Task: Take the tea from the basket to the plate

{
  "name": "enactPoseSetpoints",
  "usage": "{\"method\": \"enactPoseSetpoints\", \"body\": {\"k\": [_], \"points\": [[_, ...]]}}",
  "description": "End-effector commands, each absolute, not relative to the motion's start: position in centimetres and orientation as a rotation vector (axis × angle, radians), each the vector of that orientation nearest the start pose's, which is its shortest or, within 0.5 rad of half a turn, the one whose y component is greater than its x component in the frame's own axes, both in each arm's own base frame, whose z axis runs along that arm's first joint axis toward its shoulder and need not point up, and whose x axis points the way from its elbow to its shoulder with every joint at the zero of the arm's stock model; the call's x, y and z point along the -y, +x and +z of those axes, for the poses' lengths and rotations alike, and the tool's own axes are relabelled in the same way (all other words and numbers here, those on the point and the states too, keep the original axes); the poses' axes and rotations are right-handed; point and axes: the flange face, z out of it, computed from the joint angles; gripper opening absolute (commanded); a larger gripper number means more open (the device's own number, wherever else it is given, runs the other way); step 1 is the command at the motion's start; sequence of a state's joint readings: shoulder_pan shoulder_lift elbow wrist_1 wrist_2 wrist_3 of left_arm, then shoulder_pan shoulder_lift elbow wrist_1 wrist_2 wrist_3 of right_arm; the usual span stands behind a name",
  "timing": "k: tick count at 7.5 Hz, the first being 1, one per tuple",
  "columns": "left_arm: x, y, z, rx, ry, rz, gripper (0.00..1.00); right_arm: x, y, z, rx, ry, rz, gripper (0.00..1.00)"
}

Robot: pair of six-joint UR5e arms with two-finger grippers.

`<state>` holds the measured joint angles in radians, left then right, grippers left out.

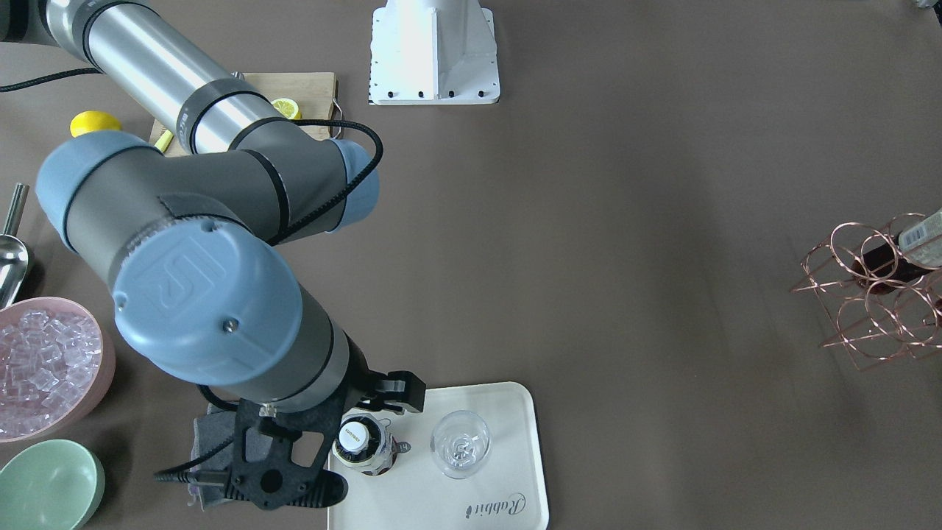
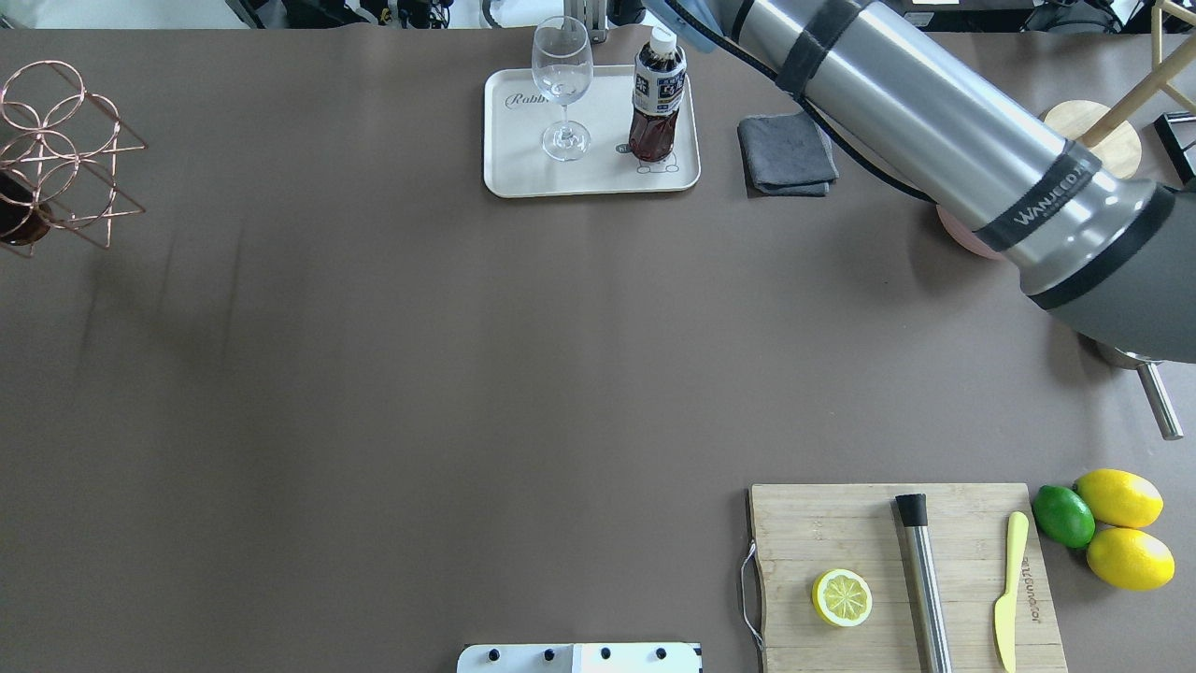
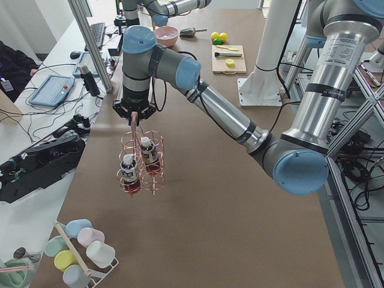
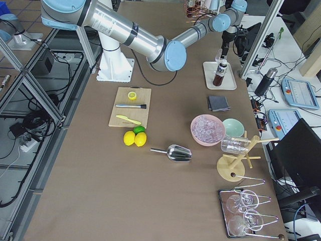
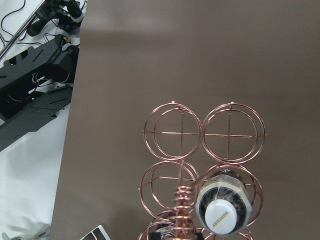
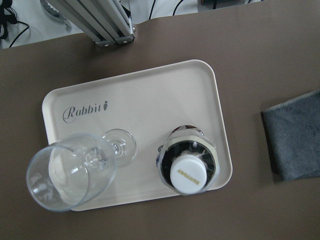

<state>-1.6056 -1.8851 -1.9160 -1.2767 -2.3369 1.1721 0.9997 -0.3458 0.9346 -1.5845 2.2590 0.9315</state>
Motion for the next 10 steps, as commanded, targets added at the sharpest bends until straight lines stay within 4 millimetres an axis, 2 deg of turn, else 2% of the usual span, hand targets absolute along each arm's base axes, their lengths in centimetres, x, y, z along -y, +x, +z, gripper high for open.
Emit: {"method": "enactPoseSetpoints", "body": {"k": [1, 2, 3, 4, 5, 7, 8, 9, 10], "points": [[60.4, -8.7, 39.9, -0.414, 0.794, 1.223, 0.00, 67.0, -32.5, 10.1, 0.845, -0.056, 0.131, 1.00], [62.1, -8.9, 40.3, -0.392, 0.792, 1.221, 0.00, 64.1, -29.3, 12.6, 0.819, -0.046, 0.069, 1.00], [63.7, -8.6, 39.2, -0.369, 0.788, 1.225, 0.00, 59.7, -26.3, 15.9, 0.802, -0.043, 0.023, 1.00], [65.4, -8.4, 38.6, -0.350, 0.771, 1.223, 0.00, 55.5, -22.3, 20.8, 0.796, -0.030, 0.020, 1.00], [66.8, -7.6, 38.7, -0.360, 0.760, 1.233, 0.00, 53.3, -18.3, 25.7, 0.774, -0.018, -0.011, 1.00], [70.5, -6.9, 39.5, -0.359, 0.766, 1.242, 0.00, 51.5, -10.4, 37.2, 0.712, -0.047, -0.091, 1.00], [71.9, -6.1, 39.2, -0.351, 0.753, 1.236, 0.00, 49.5, -6.6, 43.4, 0.701, -0.043, -0.171, 1.00], [73.0, -4.8, 38.8, -0.316, 0.745, 1.214, 0.00, 47.3, -2.4, 48.8, 0.695, -0.057, -0.166, 1.00], [73.9, -3.3, 39.0, -0.316, 0.742, 1.202, 0.00, 46.6, 0.8, 53.4, 0.695, -0.081, -0.166, 1.00]]}}
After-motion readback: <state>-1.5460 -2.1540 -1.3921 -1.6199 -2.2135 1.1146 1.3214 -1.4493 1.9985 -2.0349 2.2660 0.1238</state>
